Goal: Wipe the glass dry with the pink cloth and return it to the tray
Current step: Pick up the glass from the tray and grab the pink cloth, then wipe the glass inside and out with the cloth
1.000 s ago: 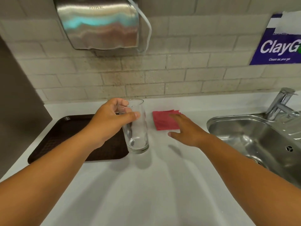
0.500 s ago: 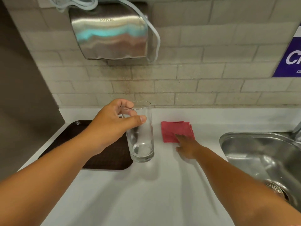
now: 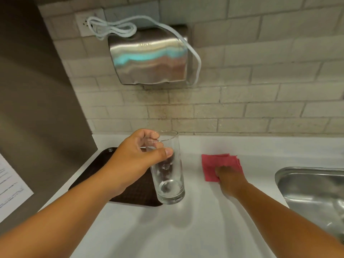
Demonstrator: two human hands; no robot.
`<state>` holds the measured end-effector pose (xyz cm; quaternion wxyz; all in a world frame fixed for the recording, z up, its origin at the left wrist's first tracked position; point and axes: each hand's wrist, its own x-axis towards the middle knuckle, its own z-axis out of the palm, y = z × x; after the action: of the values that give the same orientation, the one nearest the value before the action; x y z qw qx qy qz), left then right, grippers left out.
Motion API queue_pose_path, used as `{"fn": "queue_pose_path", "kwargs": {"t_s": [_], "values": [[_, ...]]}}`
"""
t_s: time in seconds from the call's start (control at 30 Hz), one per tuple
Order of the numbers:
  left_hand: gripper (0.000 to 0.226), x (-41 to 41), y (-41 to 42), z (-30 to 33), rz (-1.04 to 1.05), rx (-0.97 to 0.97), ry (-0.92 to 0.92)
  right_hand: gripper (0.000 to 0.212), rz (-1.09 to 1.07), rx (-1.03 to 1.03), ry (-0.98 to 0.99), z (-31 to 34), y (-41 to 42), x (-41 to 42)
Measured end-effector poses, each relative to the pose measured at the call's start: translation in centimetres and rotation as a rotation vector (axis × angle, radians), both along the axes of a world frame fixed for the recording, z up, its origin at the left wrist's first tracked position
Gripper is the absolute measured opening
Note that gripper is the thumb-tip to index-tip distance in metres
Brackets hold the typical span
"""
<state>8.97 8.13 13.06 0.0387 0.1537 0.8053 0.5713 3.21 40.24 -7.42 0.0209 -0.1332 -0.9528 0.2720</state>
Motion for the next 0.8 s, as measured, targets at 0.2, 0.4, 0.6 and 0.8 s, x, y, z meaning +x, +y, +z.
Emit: {"fn": "queue_pose_path", "kwargs": {"t_s": [0.2, 0.4, 0.6, 0.8], "values": [[0.062, 0.3, -0.6, 0.6, 0.004, 0.04, 0.018, 0.027, -0.12, -0.027, 0.083, 0.3, -0.9, 1.9], [0.071, 0.6, -1.7, 1.0, -0.016, 0.064, 0.06, 0.023, -0.341, -0.774, 0.012, 2.8, 0.3, 4.4], [0.068, 0.8, -2.3, 1.1, -0.049, 0.087, 0.06, 0.082, -0.535, -1.635, 0.032, 6.5, 0.3, 10.2], [0.066, 1.5, -2.6, 1.6, -0.111, 0.127, 0.05, 0.035, -0.366, -1.761, 0.252, 10.4, -3.4, 14.3]]}}
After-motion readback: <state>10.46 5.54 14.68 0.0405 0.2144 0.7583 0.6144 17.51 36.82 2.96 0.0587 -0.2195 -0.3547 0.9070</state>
